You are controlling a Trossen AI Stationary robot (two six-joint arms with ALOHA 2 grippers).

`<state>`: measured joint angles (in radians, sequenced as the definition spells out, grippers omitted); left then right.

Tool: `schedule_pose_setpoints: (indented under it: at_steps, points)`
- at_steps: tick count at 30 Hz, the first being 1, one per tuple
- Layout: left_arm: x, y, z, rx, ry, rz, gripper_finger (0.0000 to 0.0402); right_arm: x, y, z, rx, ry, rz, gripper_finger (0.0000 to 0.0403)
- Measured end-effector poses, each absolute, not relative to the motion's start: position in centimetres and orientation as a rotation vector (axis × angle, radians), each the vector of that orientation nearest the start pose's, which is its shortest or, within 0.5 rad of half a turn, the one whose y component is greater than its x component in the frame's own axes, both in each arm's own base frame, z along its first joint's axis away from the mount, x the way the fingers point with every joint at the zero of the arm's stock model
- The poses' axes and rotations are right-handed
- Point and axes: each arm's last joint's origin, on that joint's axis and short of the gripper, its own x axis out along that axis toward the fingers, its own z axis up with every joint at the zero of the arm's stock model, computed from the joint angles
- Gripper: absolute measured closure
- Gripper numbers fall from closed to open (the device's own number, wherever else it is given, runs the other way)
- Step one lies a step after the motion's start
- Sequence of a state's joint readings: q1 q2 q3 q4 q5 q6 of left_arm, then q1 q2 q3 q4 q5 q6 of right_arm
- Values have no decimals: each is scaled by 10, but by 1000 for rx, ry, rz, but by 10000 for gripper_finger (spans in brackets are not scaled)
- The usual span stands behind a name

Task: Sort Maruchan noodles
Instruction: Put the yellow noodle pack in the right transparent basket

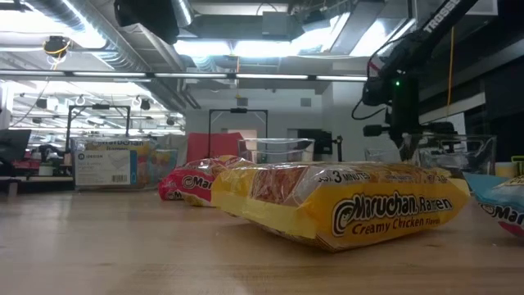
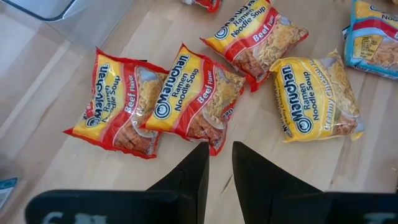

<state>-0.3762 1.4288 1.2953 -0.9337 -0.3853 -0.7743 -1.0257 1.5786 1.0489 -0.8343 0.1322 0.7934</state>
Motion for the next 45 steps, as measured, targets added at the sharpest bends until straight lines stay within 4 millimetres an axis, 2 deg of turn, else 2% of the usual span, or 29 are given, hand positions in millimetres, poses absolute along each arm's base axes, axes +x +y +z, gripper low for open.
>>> schedule_pose_setpoints:
  at_steps: [11,25,36,45]
  points:
    - [264,-92,309,-314,913,379,337,165,-221,214,951,985,-1413,402]
    - [263,-94,308,-312,943,331,337,169,-197,239,466,1145,-1401,403]
    - [263,-94,308,-316,943,331,337,168,-198,243,199,1295,-1332,403]
    - [264,-94,309,-330,934,333,337,176,-206,248,36,1280,-1248,403]
